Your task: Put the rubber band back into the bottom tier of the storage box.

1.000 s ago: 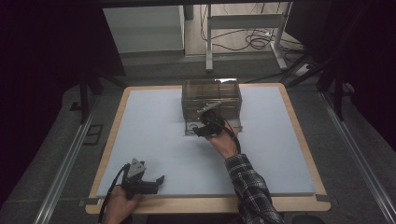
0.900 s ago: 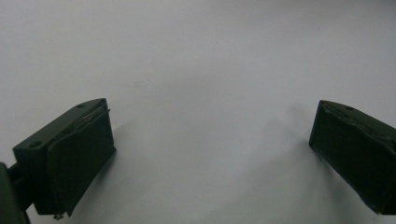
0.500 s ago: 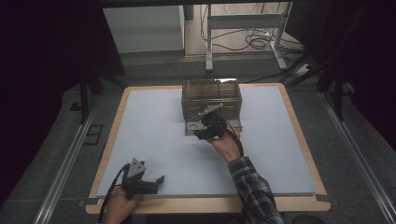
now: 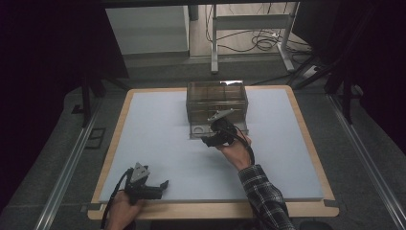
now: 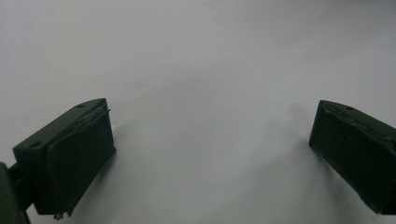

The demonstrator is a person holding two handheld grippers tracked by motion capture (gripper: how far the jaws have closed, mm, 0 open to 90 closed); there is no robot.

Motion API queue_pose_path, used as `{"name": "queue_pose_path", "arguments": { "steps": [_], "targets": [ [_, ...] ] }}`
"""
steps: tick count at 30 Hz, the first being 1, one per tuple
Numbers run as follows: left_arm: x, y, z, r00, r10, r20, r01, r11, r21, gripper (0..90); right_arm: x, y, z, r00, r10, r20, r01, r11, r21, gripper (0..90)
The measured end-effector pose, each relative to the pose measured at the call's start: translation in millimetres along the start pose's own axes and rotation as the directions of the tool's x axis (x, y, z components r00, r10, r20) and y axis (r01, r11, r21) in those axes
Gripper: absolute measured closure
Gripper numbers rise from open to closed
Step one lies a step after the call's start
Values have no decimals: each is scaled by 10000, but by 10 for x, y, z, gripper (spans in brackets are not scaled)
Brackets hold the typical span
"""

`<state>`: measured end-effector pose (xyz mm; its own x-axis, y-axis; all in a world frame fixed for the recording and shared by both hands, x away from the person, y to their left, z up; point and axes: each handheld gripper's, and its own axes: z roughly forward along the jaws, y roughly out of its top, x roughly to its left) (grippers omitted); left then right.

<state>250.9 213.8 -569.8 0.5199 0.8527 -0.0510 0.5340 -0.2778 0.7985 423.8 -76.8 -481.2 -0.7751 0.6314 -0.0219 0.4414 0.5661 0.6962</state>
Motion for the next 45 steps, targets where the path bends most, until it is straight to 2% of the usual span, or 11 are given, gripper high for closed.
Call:
{"name": "queue_pose_path", "arguments": {
  "steps": [31, 45],
  "targets": [
    [-1, 0, 1, 10000, -19, 7, 19, 10000, -14, 0, -82, -300, -364, 9999, 138, 31, -138, 9999, -93, 277],
    [-2, 0, 1, 10000, -22, 4, 22, 10000, -7, 0, -144, -506, -481, 9990, 455, 20, -455, 9986, 262, 244]
  ]
}}
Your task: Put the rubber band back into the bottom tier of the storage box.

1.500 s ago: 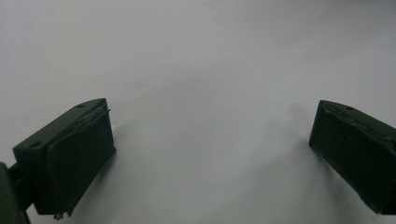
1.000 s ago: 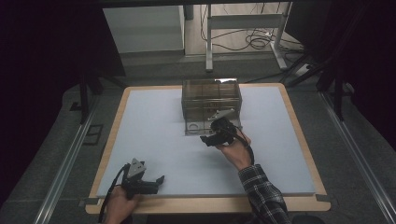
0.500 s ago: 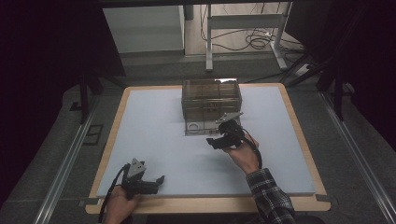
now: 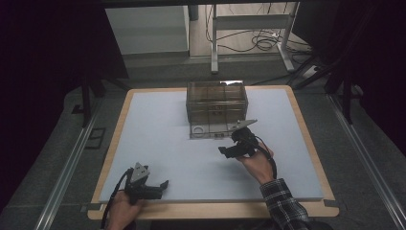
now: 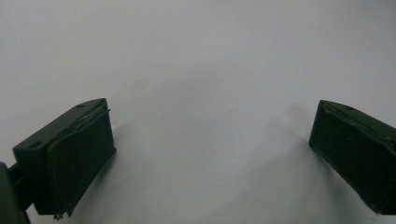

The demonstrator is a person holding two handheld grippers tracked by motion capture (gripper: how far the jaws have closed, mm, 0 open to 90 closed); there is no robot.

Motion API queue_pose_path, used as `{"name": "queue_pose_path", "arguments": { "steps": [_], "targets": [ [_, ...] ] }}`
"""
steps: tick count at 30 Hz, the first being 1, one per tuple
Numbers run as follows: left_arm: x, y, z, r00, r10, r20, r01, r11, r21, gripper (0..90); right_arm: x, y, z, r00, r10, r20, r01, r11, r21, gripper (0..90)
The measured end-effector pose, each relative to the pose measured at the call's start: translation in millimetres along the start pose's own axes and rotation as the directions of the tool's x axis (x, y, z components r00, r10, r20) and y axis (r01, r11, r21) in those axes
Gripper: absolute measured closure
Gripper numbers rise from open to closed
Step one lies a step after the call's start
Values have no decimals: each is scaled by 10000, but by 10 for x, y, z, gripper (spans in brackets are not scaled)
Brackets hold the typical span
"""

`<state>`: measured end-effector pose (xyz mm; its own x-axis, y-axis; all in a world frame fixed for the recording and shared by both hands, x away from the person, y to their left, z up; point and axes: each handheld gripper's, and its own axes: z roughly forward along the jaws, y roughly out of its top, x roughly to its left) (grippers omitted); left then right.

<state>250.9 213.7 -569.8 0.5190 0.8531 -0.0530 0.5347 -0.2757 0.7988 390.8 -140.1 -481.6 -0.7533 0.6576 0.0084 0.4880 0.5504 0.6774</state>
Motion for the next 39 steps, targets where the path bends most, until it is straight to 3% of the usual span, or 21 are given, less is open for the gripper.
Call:
{"name": "queue_pose_path", "arguments": {
  "steps": [14, 39],
  "targets": [
    [0, 0, 0, 10000, 3, -1, -3, 10000, 0, 0, -33, -153, -70, 9999, 162, -5, -162, 9995, 257, 209],
    [0, 0, 0, 10000, 3, 0, -3, 10000, 2, 0, -13, -353, -171, 10000, 30, 89, -37, 9971, 760, 139]
  ]
}}
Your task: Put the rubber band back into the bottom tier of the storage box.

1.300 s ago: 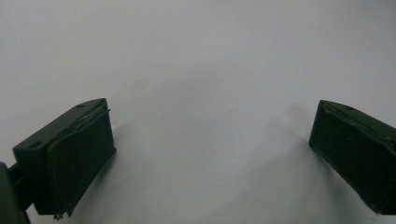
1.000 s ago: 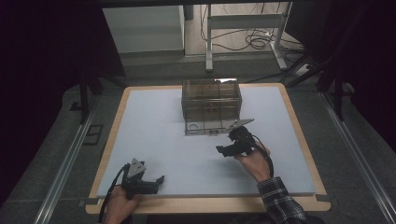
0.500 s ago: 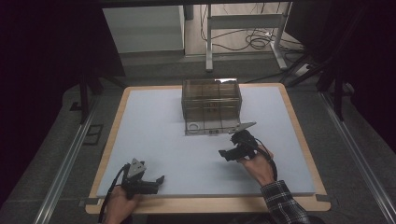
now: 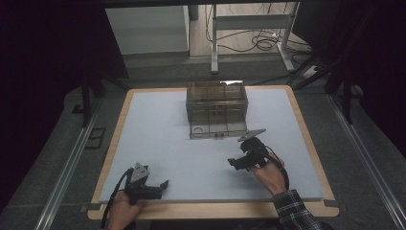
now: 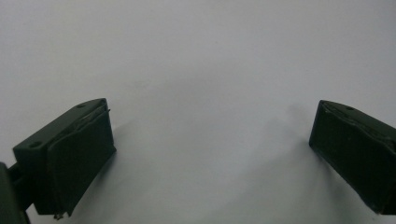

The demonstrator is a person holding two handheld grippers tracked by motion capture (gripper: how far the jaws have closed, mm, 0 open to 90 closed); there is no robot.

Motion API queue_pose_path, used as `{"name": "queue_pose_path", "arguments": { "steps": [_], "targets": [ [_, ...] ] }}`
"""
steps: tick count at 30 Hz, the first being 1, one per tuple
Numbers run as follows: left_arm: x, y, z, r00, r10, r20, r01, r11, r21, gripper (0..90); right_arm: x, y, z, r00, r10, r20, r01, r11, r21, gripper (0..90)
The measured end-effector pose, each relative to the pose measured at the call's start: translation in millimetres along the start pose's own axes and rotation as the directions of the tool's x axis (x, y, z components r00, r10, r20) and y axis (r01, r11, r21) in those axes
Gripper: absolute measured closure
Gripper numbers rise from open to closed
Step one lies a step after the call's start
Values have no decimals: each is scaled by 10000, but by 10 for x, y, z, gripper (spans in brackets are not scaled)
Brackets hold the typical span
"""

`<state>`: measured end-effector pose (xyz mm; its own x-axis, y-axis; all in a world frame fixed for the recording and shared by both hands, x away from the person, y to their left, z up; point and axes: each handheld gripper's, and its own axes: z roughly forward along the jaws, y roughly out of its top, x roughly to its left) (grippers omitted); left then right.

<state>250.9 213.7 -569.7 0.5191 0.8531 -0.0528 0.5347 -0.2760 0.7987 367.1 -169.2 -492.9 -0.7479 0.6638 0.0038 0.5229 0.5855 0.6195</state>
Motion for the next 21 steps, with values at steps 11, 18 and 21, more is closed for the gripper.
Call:
{"name": "queue_pose_path", "arguments": {
  "steps": [11, 18, 21],
  "targets": [
    [0, 0, 0, 10000, 1, -2, -1, 10000, -2, 0, -30, -129, -110, 10000, 69, 62, -70, 9998, 189, 108],
    [1, 0, 0, 10000, 5, -2, -5, 10000, -4, 0, -72, -221, -208, 9997, 204, 159, -206, 9997, 131, 102],
    [0, 0, 0, 10000, 2, -2, -2, 10000, -4, 0, -88, -266, -254, 9994, 297, 194, -299, 9995, 118, 101]
  ]
}}
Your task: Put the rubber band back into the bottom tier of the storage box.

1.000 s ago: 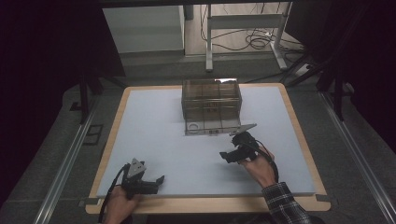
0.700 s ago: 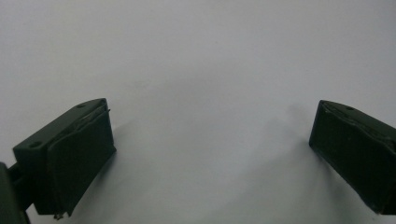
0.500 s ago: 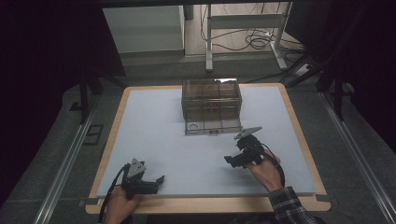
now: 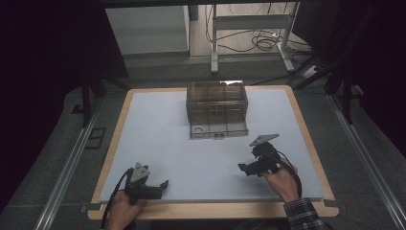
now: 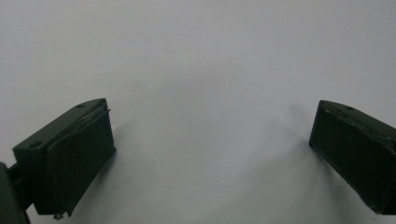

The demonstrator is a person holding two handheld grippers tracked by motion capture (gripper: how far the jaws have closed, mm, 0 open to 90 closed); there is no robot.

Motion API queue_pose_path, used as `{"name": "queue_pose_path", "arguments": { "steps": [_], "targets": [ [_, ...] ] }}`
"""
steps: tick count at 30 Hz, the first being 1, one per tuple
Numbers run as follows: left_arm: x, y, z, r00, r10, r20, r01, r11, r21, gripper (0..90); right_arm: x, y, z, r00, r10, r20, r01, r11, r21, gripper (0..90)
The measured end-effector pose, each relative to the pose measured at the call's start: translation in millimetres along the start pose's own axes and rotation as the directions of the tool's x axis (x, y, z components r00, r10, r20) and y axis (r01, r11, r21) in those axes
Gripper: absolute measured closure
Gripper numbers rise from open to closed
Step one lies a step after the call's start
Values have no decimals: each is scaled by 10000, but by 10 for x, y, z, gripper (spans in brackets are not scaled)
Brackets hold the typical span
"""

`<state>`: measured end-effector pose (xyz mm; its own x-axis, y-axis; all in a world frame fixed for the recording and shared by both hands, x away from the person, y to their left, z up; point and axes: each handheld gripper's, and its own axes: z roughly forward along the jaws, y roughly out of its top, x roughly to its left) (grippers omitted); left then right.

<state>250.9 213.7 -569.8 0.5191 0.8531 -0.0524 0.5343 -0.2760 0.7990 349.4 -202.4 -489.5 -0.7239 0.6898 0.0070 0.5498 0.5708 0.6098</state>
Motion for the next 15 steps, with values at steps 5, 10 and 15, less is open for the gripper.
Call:
{"name": "queue_pose_path", "arguments": {
  "steps": [5, 10, 15],
  "targets": [
    [0, 0, 0, 10000, 2, 0, -2, 10000, 0, 0, -30, -73, -55, 9999, 103, 47, -102, 9999, -17, 100],
    [1, 1, -1, 10000, 4, 1, -4, 10000, 8, 0, -66, -142, -99, 9997, 198, 115, -198, 9998, -23, 99],
    [0, 1, 0, 10000, 2, 0, -2, 10000, 6, 0, -75, -183, -127, 9998, 139, 173, -138, 9999, -44, 99]
  ]
}}
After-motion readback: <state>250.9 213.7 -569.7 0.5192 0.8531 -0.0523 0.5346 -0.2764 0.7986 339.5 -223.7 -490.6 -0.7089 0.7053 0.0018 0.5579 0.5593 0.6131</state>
